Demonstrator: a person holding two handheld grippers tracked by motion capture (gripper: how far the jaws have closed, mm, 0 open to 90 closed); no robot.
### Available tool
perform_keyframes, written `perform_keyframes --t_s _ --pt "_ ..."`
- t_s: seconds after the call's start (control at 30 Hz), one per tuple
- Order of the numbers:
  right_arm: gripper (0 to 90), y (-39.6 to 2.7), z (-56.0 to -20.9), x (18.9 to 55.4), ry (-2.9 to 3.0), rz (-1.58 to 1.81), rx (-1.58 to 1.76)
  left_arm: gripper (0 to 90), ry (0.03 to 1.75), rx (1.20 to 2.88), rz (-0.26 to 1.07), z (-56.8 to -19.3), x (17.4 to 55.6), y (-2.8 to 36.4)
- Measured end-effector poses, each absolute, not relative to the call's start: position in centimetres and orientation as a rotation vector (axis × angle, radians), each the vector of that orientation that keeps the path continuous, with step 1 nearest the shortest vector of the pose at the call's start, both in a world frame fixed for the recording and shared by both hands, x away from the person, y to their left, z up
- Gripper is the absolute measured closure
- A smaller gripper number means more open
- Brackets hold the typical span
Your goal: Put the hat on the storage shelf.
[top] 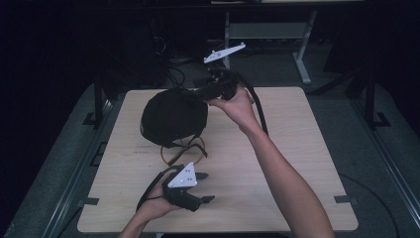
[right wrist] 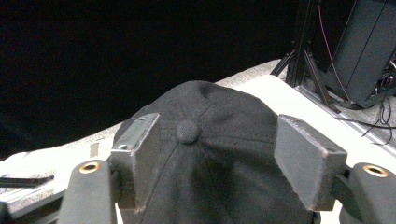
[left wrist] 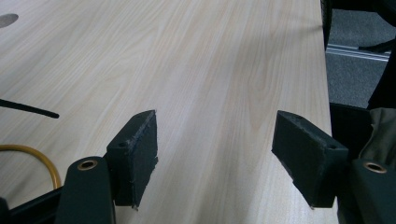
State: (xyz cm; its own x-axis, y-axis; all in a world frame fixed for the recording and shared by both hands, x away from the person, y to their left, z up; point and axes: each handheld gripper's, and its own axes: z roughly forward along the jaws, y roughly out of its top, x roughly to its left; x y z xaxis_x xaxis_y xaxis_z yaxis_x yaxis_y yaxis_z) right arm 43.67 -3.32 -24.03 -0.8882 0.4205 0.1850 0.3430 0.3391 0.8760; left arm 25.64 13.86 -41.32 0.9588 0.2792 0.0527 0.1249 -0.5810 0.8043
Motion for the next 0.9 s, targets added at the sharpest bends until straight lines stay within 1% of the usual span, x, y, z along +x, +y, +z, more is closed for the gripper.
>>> perform_keyframes --t_s 0.37,0.9 --pt "26.5 -4.5 -24.0 43.4 2.51 1.626 0.74 29.3 0.288 2.192 0.216 -41.3 25.6 13.8" --pt "23.0 -6.4 -24.1 43.2 2.506 1.609 0.779 27.0 0.289 2.184 0.211 -41.4 25.5 13.6"
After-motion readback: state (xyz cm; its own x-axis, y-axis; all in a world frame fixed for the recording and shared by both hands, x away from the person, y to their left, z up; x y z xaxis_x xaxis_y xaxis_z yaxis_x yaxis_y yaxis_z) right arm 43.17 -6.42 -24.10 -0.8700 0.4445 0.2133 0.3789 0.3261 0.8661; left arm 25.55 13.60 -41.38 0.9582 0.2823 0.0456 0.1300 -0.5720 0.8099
